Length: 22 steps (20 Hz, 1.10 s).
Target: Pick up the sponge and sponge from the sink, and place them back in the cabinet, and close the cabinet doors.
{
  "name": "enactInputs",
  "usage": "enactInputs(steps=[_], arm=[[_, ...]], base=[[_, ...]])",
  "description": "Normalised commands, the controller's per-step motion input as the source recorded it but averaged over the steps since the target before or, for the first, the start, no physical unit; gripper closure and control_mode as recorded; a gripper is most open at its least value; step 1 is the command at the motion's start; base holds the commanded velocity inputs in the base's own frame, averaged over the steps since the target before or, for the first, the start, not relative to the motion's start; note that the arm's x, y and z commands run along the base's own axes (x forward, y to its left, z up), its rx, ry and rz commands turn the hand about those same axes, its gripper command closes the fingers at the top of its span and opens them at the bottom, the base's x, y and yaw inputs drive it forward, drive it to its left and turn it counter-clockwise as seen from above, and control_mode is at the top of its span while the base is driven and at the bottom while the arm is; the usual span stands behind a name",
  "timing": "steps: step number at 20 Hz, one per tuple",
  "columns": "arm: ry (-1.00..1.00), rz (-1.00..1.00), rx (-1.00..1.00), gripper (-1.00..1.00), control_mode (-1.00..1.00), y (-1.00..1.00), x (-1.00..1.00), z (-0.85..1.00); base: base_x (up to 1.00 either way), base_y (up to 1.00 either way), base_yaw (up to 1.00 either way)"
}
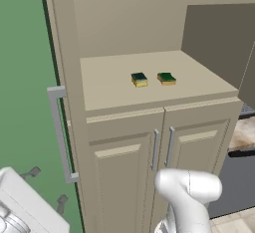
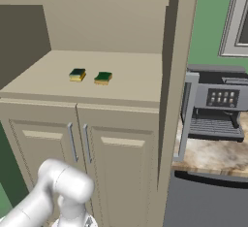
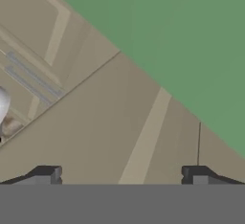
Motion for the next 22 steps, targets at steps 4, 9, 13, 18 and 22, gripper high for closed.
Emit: enactInputs(steps=[4, 9, 13, 18, 22], arm=[[-0.01, 0.0, 0.0, -1.0, -1.0, -0.04, 0.01, 0.0], [-0.01, 0.0, 0.0, -1.0, -1.0, -0.11, 0.0, 0.0], [-0.02, 0.0, 0.0, -1.0, -1.0, -0.14, 0.0, 0.0], [-0.01, 0.0, 0.0, -1.0, -1.0, -0.17, 0.0, 0.0], [0.0, 0.0, 0.0, -1.0, -1.0, -0.16, 0.0, 0.0]], base=[[0.0, 0.0, 0.0], [0.0, 0.0, 0.0], [0.0, 0.0, 0.0], [0.0, 0.0, 0.0], [0.0, 0.0, 0.0]])
